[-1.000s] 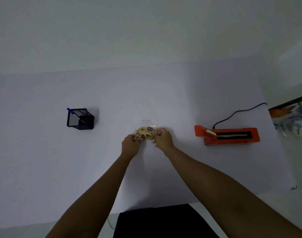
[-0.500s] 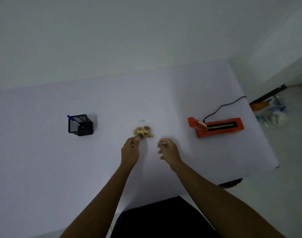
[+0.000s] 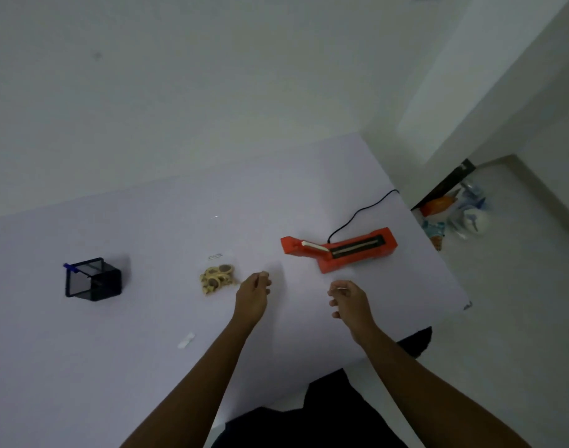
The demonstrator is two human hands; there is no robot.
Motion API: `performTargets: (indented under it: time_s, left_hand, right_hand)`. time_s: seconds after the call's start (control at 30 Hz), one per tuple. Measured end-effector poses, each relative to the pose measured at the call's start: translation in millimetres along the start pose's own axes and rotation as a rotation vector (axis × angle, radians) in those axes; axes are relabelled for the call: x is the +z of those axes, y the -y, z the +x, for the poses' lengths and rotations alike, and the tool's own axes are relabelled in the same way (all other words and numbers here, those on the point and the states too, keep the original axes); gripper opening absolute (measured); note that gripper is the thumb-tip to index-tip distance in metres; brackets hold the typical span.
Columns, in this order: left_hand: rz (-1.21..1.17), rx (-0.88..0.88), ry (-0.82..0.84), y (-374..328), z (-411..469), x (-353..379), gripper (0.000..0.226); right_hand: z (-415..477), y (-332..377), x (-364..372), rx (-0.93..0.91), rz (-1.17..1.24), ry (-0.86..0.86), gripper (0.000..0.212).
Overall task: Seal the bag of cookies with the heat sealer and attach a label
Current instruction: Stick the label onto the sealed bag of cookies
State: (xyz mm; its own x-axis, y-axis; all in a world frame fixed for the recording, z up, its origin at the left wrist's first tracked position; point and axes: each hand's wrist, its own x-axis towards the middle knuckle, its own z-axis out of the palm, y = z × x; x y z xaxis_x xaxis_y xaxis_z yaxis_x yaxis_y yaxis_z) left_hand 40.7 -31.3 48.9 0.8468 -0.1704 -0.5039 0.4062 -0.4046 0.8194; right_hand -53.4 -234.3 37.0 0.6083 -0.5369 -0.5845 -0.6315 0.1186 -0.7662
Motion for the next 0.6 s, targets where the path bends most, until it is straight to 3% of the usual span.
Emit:
performTargets:
  time_s: [0.17, 0.3, 0.4, 0.6]
  left_hand:
    - [-0.198, -0.206, 0.037, -15.3, 15.6, 85.1, 0.058]
    - [-0.417, -0.356, 0.079, -30.1, 22.9, 141.0, 0.076]
    - [-0.624, -0.387, 0.063, -44.4, 22.3, 163.8, 0.078]
    - [-0.698, -0.431, 0.045, -64.3, 33.9, 178.2, 0.094]
  right_hand:
    - [77.7, -2.8, -84.1, 0.043, -0.072, -0.133, 0.021]
    - [131.6, -1.1, -131.3, 0.022, -0.186, -0.197, 0.054]
    - [157.1, -2.2, -152.9, 0.02, -0.249, -0.085, 0.072]
    - [178.6, 3.3, -160.6, -0.039, -0.299, 0.09, 0.076]
